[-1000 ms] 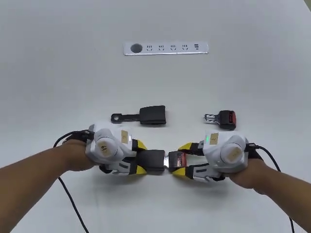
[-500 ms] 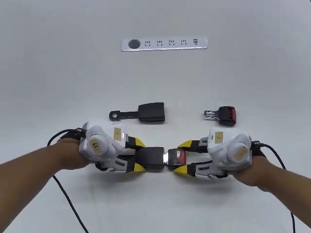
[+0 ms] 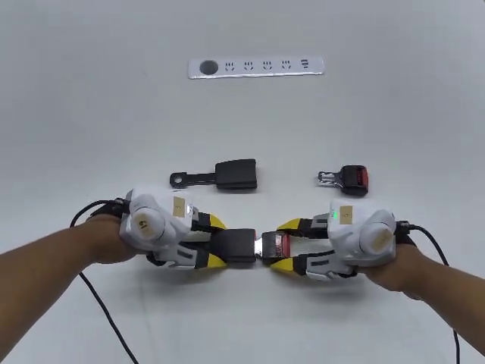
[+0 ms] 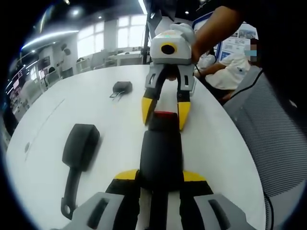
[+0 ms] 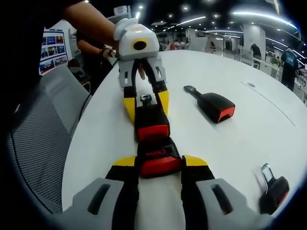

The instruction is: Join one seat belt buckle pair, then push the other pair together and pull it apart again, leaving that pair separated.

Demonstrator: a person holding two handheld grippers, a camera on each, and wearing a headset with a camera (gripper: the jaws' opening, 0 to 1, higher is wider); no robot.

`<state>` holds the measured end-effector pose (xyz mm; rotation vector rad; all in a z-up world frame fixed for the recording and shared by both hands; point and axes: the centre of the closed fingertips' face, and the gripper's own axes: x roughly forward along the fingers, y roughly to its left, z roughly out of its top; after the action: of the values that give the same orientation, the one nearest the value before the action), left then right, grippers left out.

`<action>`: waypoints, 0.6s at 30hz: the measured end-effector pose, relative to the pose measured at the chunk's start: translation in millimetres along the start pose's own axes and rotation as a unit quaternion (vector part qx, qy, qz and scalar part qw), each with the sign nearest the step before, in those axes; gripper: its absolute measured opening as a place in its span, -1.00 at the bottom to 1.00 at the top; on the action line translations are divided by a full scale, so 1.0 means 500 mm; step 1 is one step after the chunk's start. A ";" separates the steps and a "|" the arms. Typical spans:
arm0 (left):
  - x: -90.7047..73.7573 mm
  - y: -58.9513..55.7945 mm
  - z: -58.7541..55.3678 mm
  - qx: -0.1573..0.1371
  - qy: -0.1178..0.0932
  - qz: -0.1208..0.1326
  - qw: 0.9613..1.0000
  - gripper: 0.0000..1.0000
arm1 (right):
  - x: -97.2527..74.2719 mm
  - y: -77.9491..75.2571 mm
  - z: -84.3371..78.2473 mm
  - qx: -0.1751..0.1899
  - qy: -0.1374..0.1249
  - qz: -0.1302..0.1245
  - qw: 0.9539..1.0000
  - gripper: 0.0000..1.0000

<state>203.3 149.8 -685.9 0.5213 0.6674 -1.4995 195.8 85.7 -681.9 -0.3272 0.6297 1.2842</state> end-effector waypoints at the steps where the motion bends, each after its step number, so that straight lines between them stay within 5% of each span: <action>1: 0.000 0.000 0.000 0.001 0.000 -0.001 1.000 -0.36 | -0.001 0.000 0.001 0.001 -0.001 0.000 1.000 -0.34; 18: 0.002 0.000 -0.005 0.007 0.012 -0.001 1.000 -0.35 | 0.001 -0.002 -0.001 -0.005 -0.005 -0.002 1.000 -0.32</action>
<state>203.3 150.9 -688.5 0.5512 0.6771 -1.5020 196.7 85.3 -682.5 -0.3291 0.6140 1.2844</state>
